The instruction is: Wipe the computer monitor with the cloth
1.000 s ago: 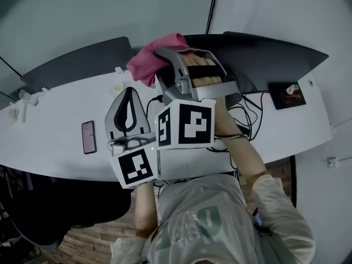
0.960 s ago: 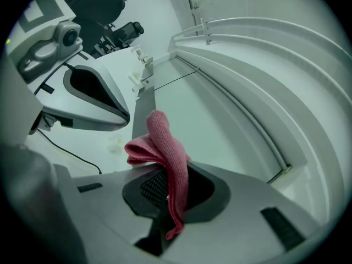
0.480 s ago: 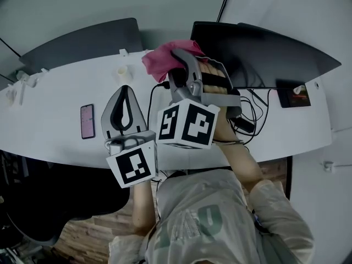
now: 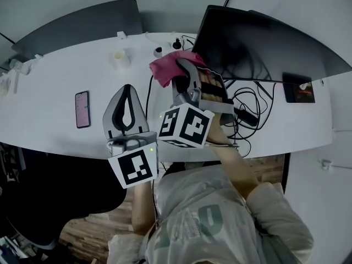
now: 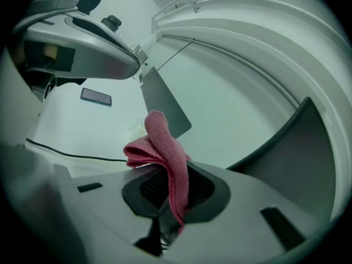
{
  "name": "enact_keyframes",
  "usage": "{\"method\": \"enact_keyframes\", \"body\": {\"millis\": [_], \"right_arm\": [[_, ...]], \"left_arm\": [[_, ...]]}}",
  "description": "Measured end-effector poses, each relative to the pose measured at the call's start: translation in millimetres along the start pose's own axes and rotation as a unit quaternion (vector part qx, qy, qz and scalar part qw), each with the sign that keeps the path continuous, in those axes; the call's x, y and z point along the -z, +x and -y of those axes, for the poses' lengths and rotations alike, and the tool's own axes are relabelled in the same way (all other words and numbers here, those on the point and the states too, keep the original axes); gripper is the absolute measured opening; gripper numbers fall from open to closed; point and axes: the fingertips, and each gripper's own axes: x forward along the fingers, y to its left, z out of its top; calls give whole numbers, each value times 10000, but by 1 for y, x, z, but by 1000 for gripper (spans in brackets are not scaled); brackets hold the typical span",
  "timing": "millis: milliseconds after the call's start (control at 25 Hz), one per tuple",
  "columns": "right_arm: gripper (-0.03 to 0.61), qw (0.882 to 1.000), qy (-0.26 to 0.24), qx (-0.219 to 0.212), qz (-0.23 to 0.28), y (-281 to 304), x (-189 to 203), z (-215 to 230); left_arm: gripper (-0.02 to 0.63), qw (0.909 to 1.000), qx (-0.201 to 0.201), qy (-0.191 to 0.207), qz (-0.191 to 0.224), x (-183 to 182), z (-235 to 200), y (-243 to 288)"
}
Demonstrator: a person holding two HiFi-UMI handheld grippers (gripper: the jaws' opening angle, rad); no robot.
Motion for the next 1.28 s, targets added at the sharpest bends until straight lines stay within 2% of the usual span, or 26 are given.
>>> {"method": "enact_keyframes", "body": {"millis": [120,360,760,1280], "right_arm": [[55,9995,179,-213,-135,11,16,-23],[55,9981,179,-482,-349,33,43,-60],[55,9933,-150,-909,-699,58,85,-116],[55,9886,-332,-1135,-929,68,103,-142]], "left_arm": [[15,9998,-56,11,-214,18,0,-5],[15,9987,-214,-67,-459,42,-5,-10],[15,9947,-422,-192,-920,76,-6,-30],[15,9933,-432,-277,-1034,89,-1,-37]]}}
